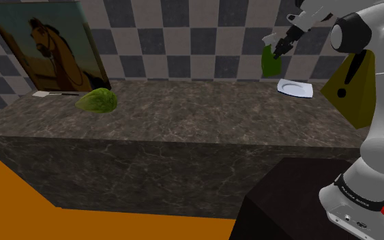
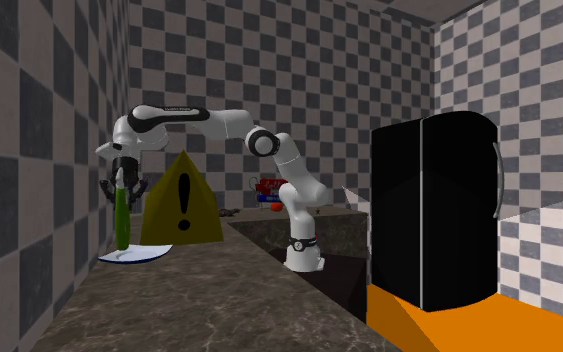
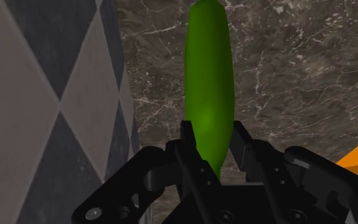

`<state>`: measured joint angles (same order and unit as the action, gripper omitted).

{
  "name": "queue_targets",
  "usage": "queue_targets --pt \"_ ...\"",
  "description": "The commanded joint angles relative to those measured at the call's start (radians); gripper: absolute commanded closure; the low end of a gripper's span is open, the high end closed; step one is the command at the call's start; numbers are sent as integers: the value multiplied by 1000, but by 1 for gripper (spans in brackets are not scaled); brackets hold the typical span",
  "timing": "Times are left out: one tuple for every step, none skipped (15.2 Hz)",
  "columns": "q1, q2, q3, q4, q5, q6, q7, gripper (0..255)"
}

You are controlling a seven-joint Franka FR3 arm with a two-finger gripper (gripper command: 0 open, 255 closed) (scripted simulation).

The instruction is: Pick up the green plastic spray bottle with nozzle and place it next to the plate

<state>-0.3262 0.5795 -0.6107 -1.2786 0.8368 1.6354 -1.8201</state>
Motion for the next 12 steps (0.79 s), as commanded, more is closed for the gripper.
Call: queue_targets --pt "0 7 2 -13 5 15 -13 255" --pt "2 9 3 -24 7 25 -20 255" --pt "4 11 4 -34 8 35 -26 255" --pt "6 13 5 -44 10 44 -33 255" --pt "7 15 6 -53 13 54 -39 255" --pt "9 18 7 -63 15 63 -45 255" --pt "10 21 8 -71 17 72 -52 255" --pt "11 24 9 -80 20 81 -58 255" --pt "12 27 11 -88 23 90 -64 255" --pt "13 30 12 -96 26 98 -71 255" --pt "14 34 14 -104 29 107 -77 255" --pt "15 38 15 -111 32 115 -83 255"
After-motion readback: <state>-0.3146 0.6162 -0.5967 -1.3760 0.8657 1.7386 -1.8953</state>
